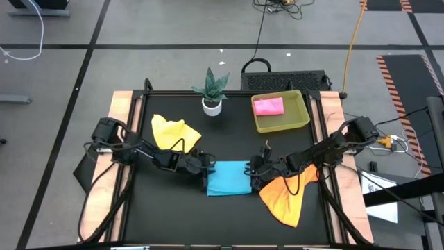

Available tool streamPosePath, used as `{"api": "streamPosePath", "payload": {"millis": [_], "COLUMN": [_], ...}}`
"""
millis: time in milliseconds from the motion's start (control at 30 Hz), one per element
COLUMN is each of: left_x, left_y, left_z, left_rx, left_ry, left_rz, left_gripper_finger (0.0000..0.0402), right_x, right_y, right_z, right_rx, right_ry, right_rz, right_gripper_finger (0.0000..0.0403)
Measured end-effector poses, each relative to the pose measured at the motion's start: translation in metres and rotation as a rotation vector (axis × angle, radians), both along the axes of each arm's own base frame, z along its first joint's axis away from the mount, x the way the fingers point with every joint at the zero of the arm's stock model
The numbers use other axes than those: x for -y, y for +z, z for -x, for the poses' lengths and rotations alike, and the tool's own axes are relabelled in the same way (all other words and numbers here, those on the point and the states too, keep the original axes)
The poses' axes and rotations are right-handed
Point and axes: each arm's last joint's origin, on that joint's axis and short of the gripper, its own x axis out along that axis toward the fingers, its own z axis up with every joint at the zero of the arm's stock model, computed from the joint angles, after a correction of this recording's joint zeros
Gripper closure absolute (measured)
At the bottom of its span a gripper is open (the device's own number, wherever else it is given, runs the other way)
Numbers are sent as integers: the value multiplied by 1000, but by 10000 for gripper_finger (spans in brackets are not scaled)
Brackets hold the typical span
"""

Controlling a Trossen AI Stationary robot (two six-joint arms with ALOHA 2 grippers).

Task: Fold microfiber towels
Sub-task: Fold the blue microfiber cloth

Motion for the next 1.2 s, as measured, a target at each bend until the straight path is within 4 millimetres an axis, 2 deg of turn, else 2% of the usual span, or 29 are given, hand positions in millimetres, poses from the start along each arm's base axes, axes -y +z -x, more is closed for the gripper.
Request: {"api": "streamPosePath", "payload": {"millis": [167,333,567,700,867,967,1067,1200], "left_x": [-2,-3,-5,-3,-1,0,-1,-1], "left_y": [-3,8,20,26,32,29,22,17], "left_z": [0,4,12,11,5,4,8,12], "left_rx": [-10,-20,-56,-11,76,59,-2,-52], "left_ry": [12,-1,-4,-7,-37,-56,-46,-33], "left_rz": [0,-13,-23,-13,11,13,14,18], "left_gripper_finger": [284,284,284,284,284,284,284,284], "right_x": [-3,-5,6,4,-9,-15,-17,-20], "right_y": [2,-4,-22,-19,-2,2,-5,-24], "right_z": [-1,5,24,25,15,12,13,13], "right_rx": [0,-42,-21,26,209,253,197,104], "right_ry": [71,158,-15,-20,89,206,283,356], "right_rz": [-43,-96,-24,-34,-63,-114,-142,-186], "right_gripper_finger": [304,311,340,357,375,387,399,401]}}
